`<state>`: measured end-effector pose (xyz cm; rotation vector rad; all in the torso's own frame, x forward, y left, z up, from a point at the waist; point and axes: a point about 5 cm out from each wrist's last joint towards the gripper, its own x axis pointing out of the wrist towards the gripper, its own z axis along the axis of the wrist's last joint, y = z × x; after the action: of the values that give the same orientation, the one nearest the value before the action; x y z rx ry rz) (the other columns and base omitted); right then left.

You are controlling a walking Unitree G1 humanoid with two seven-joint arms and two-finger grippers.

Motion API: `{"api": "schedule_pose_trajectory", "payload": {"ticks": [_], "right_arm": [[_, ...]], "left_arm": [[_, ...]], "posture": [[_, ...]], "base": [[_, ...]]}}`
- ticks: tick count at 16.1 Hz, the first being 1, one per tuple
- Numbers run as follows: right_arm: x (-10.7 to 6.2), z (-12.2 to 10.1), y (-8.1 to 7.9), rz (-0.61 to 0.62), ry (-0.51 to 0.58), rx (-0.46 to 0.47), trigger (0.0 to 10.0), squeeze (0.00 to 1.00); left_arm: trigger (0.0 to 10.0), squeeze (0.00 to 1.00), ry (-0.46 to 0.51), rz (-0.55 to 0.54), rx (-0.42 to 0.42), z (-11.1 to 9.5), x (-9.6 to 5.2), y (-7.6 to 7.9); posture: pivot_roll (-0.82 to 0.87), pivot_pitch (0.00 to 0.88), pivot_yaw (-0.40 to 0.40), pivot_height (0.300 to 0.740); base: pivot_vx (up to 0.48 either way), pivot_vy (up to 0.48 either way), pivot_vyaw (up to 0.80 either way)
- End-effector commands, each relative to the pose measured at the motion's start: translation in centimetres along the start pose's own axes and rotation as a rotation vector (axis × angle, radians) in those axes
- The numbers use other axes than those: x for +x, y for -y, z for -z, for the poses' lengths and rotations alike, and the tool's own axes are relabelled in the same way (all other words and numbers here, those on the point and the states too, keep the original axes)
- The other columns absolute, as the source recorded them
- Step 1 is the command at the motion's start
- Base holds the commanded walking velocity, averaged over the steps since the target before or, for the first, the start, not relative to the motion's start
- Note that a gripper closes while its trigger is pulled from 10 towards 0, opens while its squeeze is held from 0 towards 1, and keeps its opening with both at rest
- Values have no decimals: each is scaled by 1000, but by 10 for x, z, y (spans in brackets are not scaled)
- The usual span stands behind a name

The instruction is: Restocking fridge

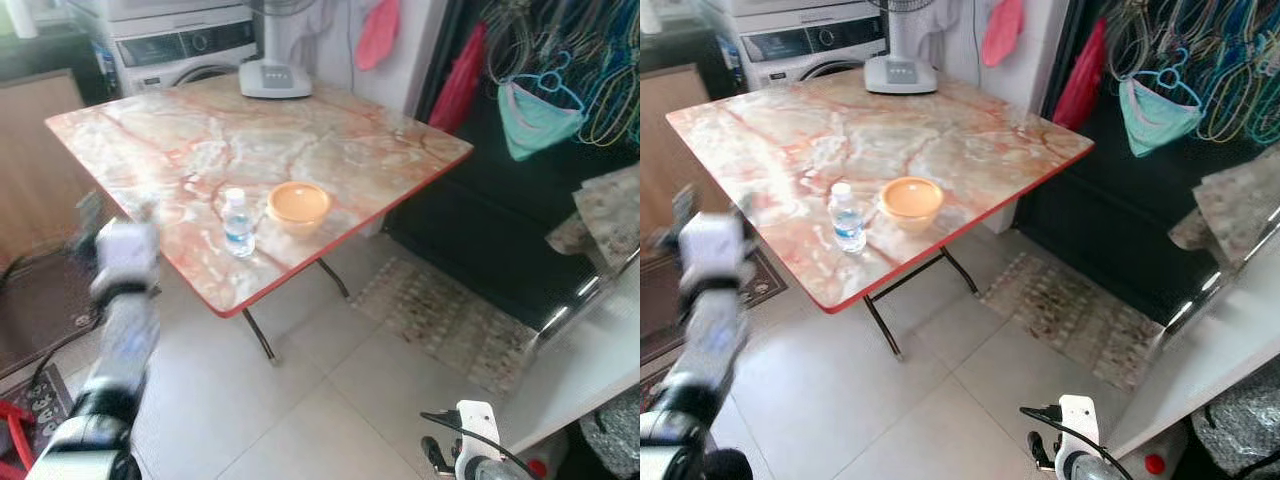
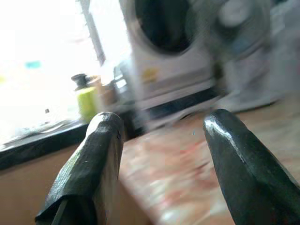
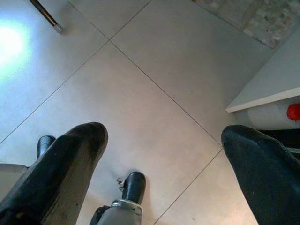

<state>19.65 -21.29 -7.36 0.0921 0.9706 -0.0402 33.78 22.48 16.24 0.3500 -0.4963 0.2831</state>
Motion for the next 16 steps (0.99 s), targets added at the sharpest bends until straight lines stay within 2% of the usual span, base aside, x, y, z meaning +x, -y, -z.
{"api": "schedule_pose_trajectory", "payload": {"ticks": [1, 2, 3, 7, 10, 13, 15, 16], "right_arm": [[-1, 3, 2, 9, -2, -8, 10000, 0], [-1, 8, 2, 26, 15, 30, 10000, 0], [-2, 8, 2, 30, 19, 39, 10000, 0], [-6, 32, 7, 96, 2, 110, 10000, 0], [-13, 56, 13, 141, -28, 138, 10000, 0], [-17, 68, 16, 161, -55, 134, 10000, 0], [-20, 75, 18, 155, -58, 124, 10000, 0], [-20, 77, 18, 167, -57, 121, 10000, 0]], "left_arm": [[10000, 0, -1, 65, -49, -3, -2, 13], [10000, 0, -11, 77, -91, -5, -10, 19], [10000, 0, -18, 68, -102, -4, -11, 20], [10000, 0, -47, 95, -136, -4, -44, 29], [10000, 0, -37, 132, -130, -19, -65, 29], [10000, 0, -76, 102, -118, -18, -73, 22], [10000, 0, -126, 67, -92, -16, -81, 7], [10000, 0, -165, 46, -120, -15, -80, 1]], "posture": [[93, 0, -53, 740], [67, 0, -30, 740], [67, 0, -30, 740], [35, 0, 12, 740], [67, 0, -1, 740], [99, 0, -26, 740], [149, 0, -47, 740], [185, 0, -54, 740]], "base": [[0, 0, 0], [0, 0, 0], [0, 0, 0], [0, 0, 0], [0, 0, 0], [0, 0, 0], [0, 0, 0], [0, 0, 0]]}}
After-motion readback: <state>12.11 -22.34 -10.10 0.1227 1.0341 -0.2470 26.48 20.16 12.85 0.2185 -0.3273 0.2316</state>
